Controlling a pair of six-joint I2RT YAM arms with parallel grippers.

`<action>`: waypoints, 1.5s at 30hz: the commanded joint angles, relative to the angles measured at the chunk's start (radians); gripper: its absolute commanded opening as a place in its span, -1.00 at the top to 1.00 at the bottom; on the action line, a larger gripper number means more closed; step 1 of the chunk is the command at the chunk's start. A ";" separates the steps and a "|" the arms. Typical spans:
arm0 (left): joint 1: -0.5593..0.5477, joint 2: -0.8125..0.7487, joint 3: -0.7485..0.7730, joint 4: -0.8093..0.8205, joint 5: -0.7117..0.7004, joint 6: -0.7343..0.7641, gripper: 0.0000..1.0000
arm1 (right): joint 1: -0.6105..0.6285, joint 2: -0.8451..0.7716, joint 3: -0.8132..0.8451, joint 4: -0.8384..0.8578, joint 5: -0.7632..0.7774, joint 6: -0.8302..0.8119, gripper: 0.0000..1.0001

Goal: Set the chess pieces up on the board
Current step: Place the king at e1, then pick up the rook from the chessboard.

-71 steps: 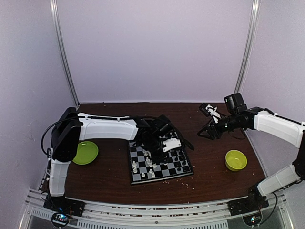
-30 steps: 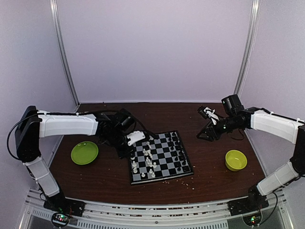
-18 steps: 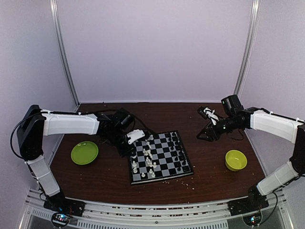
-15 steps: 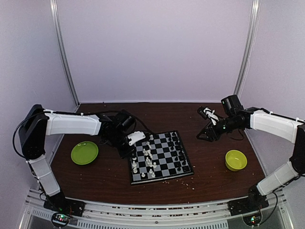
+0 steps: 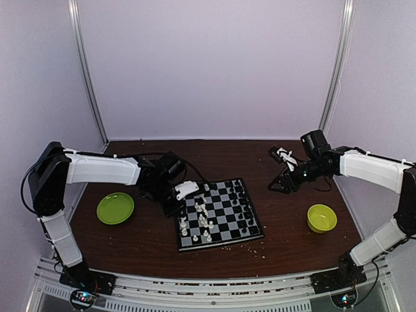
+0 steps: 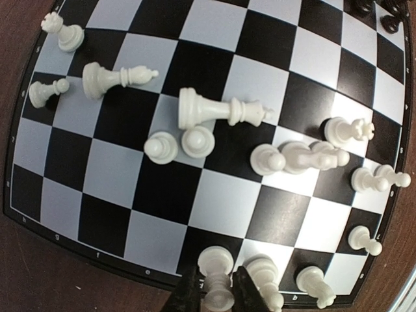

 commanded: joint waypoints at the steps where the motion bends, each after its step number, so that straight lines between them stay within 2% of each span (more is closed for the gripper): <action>1: 0.004 0.011 0.016 0.017 -0.002 -0.007 0.58 | -0.006 0.005 0.027 -0.007 -0.014 -0.013 -0.01; 9: 0.004 -0.057 0.042 -0.010 -0.033 -0.012 0.44 | -0.006 0.003 0.029 -0.009 -0.017 -0.013 -0.01; 15: 0.004 -0.113 0.120 -0.080 -0.046 -0.011 0.32 | -0.006 0.003 0.030 -0.011 -0.025 -0.016 -0.01; 20: 0.002 -0.111 0.182 -0.044 -0.036 -0.065 0.29 | -0.006 -0.005 0.032 -0.016 -0.024 -0.024 -0.01; 26: 0.002 0.014 0.323 -0.037 -0.100 -0.157 0.32 | -0.006 -0.029 0.026 -0.017 -0.016 -0.032 -0.01; 35: 0.004 0.250 0.557 -0.072 -0.138 -0.113 0.30 | -0.006 -0.050 0.024 -0.020 0.001 -0.040 -0.01; 45: 0.005 0.396 0.658 -0.073 -0.154 -0.141 0.21 | -0.006 -0.051 0.023 -0.021 0.005 -0.045 -0.01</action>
